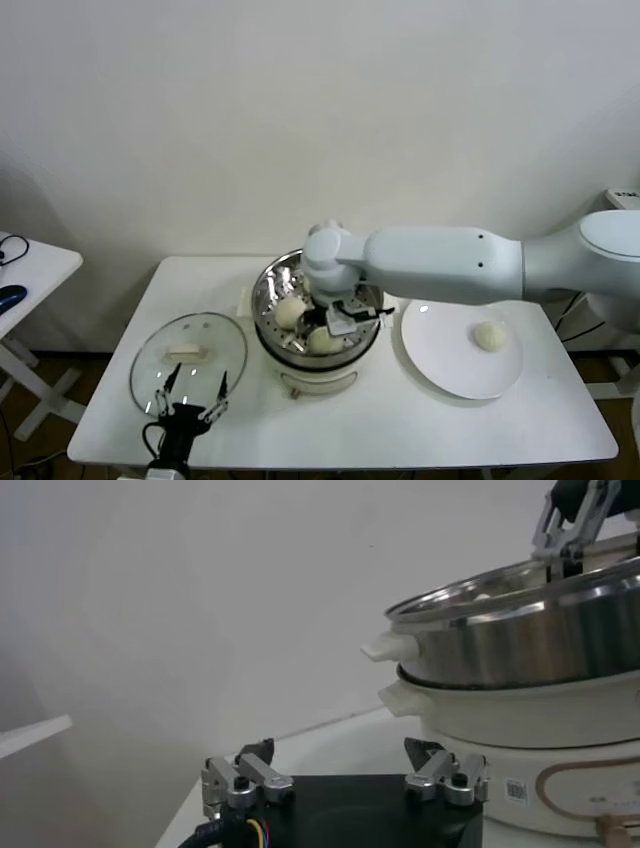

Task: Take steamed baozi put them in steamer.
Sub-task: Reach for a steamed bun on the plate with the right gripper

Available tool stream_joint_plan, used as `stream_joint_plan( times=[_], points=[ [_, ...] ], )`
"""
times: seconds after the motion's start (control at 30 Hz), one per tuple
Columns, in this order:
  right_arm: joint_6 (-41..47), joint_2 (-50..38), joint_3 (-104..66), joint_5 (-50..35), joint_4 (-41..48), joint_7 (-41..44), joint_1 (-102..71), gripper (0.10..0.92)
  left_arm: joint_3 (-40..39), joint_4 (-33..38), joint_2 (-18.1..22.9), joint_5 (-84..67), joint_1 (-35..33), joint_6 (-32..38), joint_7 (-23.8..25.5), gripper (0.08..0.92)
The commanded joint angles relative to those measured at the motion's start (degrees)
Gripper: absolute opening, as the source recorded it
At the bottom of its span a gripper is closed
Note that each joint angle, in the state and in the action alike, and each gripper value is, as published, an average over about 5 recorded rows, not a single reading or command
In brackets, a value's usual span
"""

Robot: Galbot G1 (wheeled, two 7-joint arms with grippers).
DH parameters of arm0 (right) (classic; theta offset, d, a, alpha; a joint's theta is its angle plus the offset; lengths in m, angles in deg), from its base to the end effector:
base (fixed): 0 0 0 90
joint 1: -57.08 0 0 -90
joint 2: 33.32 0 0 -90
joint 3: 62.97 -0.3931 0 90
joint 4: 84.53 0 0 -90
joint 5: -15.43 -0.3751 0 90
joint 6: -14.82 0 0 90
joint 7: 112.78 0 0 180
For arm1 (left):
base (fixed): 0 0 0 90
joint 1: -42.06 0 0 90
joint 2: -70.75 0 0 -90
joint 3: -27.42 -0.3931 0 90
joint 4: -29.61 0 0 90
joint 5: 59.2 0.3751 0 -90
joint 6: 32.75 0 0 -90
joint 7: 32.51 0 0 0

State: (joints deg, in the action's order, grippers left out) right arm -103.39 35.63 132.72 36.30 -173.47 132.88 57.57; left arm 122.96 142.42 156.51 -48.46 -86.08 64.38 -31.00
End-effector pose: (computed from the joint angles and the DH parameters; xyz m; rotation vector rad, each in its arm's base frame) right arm 0.5039 0.1933 -0.0971 -1.9028 -0.1856 -2.2983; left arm 0.1197 0.0516 -0.4049 -0.0353 -2.9607 -0.4446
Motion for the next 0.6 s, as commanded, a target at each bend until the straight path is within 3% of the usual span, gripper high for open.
stream_joint_plan(
  times=[0.03,0.2,0.33,0.6],
  points=[
    [-2.09,-1.19,-2.19,1.76,-0.13,0.61,1.27,0.823,-0.08,0.18,-0.01,-0.09,0.07,-0.07,-0.05,0.823],
    [-0.6,-5.32,-4.42,-0.08,-0.89,1.12,5.25,0.823,-0.16,-0.09,-0.56,-0.45,0.57,-0.23,-0.16,0.823],
    [5.67,-11.02,-5.45,-6.41,-0.2,1.55,9.11,0.823,0.06,0.02,-0.69,-0.96,1.28,-0.47,-0.06,0.823],
    [25.13,-28.74,6.18,-35.39,-0.14,-1.23,17.42,0.823,0.48,0.95,-0.79,-1.54,2.22,-0.53,0.22,0.823]
  ],
)
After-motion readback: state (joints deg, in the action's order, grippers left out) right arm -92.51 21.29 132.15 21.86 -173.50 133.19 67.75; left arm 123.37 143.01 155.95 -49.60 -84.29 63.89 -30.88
